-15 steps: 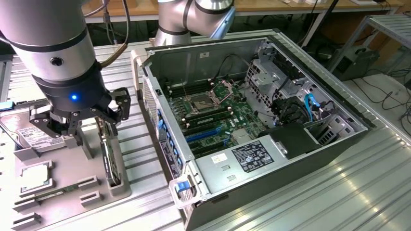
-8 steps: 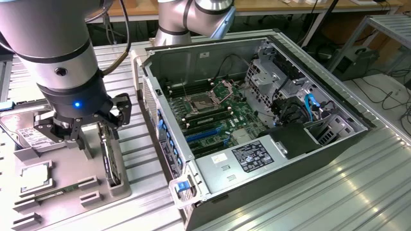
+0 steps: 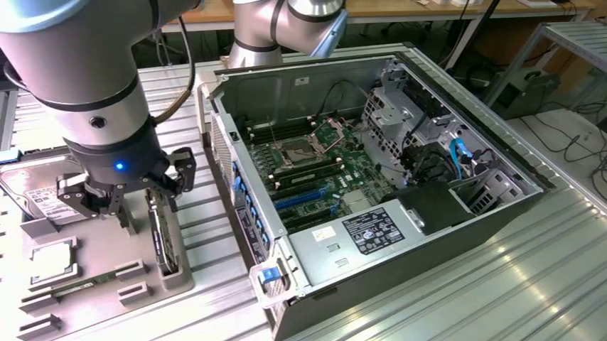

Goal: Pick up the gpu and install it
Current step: 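Pick up the gpu and move the gpu toward the slot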

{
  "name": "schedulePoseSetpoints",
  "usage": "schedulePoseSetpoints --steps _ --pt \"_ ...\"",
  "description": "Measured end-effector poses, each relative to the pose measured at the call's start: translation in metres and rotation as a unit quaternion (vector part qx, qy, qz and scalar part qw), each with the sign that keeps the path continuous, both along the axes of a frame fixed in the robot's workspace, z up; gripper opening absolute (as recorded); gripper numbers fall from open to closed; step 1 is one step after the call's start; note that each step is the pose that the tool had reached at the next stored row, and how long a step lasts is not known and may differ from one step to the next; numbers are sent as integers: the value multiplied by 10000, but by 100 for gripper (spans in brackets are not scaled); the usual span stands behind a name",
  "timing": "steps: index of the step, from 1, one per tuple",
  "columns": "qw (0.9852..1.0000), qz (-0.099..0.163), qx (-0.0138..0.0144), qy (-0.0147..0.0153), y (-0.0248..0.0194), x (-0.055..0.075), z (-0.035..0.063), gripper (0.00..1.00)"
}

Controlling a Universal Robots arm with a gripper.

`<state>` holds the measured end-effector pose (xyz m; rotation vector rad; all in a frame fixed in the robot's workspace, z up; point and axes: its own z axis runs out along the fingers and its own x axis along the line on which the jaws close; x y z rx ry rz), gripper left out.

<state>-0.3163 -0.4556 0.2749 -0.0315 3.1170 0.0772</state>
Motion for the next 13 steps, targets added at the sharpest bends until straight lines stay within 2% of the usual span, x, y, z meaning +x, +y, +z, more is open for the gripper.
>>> schedulePoseSetpoints --steps 13 --pt "10000 0 0 0 5 13 -250 66"
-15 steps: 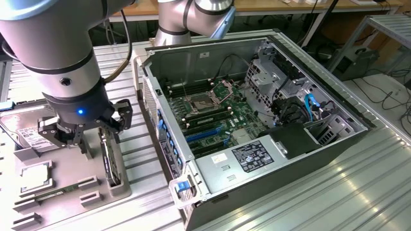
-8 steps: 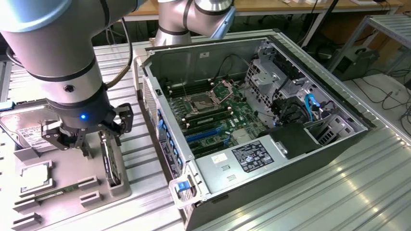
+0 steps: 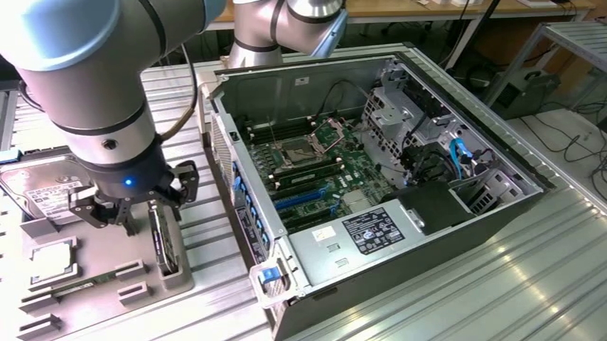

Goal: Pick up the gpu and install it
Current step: 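Pick up the gpu and move the gpu toward the slot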

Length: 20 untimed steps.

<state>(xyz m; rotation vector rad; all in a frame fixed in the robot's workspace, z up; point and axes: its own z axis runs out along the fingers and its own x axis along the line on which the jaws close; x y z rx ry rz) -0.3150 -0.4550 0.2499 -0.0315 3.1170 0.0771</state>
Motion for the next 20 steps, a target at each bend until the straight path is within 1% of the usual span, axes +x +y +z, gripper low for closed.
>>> schedulePoseSetpoints --steps 5,9,12,13,16,17,20 --pt "10000 0 0 0 40 5 -88 66" --pt "10000 0 -5 2 41 5 -92 66" --pt "10000 0 -15 1 37 5 -110 66" --pt "10000 0 -16 1 34 4 -121 66" --pt "10000 0 -31 2 30 5 -163 66" --pt "10000 0 -33 1 28 5 -193 66" --pt "10000 0 -35 1 28 5 -243 66"
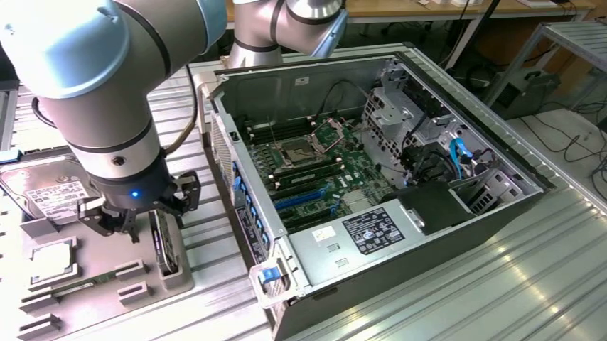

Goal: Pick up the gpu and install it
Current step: 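Pick up the gpu and move the gpu toward the slot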

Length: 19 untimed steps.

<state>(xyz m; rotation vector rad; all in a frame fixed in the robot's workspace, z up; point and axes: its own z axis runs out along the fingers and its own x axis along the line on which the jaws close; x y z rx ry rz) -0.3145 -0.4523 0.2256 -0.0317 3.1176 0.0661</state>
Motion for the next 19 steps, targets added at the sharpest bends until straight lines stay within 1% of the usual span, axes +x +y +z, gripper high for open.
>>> schedulePoseSetpoints --steps 11,12,13,14,15,19 --pt "10000 0 -1 1 0 3 -36 66" --pt "10000 0 -2 1 0 4 -38 65" --pt "10000 0 -1 1 0 6 -39 58" --pt "10000 0 -1 0 0 7 -41 58" --pt "10000 0 -1 0 0 9 -43 51" --pt "10000 0 0 0 0 28 -47 51"
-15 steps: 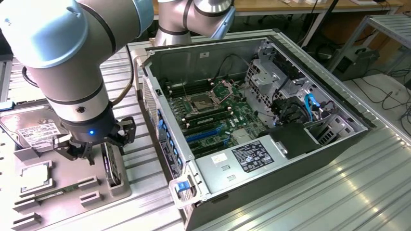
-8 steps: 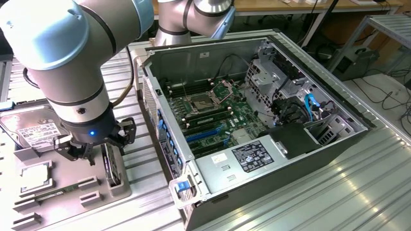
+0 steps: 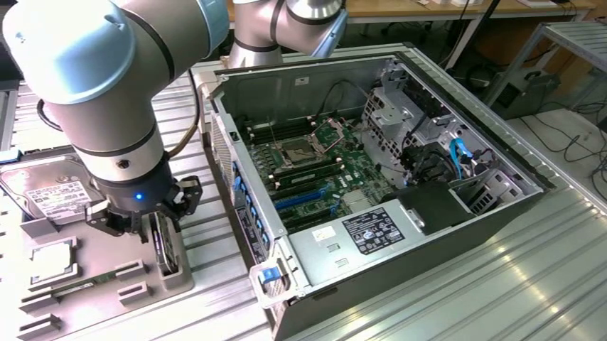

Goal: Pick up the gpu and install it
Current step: 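Pick up the gpu and move the gpu toward the slot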

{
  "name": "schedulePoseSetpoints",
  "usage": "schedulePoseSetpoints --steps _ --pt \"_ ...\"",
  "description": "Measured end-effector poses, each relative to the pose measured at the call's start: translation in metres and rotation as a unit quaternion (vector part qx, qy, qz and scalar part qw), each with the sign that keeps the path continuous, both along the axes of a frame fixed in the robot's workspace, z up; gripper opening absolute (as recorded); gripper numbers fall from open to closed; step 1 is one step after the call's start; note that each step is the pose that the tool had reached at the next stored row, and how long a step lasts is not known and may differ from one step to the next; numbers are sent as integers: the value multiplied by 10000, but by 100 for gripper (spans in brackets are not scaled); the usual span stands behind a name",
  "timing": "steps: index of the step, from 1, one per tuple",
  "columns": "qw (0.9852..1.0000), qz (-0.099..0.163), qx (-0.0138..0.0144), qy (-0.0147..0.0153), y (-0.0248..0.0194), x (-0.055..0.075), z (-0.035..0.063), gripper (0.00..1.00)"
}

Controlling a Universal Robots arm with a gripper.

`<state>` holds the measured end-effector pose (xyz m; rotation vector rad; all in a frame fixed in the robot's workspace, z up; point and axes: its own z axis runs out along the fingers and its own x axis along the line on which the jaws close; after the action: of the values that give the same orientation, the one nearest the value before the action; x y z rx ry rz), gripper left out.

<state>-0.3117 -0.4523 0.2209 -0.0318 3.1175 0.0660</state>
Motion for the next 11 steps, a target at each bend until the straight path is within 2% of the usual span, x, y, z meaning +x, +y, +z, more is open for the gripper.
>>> schedulePoseSetpoints --steps 3,5,9,10,11 --pt "10000 0 -1 1 0 0 0 49" --pt "10000 -1 0 1 0 1 -1 36" --pt "10000 0 -1 2 -1 24 -2 34" --pt "10000 0 0 2 -1 27 -3 28" --pt "10000 -1 0 2 -1 28 -3 28"
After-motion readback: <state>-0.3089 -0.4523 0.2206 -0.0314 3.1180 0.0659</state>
